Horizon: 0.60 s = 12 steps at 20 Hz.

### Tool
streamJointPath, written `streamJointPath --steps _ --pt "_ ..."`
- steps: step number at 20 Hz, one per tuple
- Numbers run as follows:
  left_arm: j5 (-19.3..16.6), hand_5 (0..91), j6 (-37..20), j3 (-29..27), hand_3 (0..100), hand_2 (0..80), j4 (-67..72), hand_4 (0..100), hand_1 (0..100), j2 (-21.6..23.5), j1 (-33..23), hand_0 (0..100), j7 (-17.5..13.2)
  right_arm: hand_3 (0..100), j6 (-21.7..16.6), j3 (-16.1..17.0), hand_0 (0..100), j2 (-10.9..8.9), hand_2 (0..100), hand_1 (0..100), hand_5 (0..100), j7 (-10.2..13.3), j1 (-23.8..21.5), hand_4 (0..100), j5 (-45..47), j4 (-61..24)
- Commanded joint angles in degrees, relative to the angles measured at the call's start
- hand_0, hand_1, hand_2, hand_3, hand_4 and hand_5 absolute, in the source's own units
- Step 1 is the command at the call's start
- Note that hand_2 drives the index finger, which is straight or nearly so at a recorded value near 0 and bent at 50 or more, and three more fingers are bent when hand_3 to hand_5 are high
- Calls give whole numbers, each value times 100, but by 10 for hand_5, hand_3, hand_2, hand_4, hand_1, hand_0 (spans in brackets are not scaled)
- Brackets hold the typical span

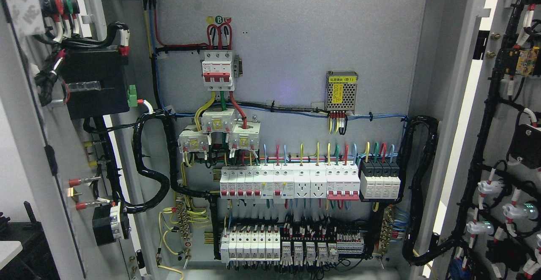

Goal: Open door with both hands

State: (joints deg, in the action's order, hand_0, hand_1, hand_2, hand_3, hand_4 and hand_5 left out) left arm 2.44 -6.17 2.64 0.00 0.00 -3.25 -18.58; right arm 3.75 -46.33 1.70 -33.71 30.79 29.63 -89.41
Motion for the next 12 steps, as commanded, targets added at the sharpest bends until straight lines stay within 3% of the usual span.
streamJointPath --steps 1,12 --pt "-7 0 1 0 0 0 -167 41 0 -193 0 0 4 0 12 -148 0 164 0 0 0 -4 6 0 -98 -24" --pt "2 0 1 0 0 0 -167 42 0 -193 0 0 4 0 38 -254 0 314 0 0 0 84 15 0 -300 -24"
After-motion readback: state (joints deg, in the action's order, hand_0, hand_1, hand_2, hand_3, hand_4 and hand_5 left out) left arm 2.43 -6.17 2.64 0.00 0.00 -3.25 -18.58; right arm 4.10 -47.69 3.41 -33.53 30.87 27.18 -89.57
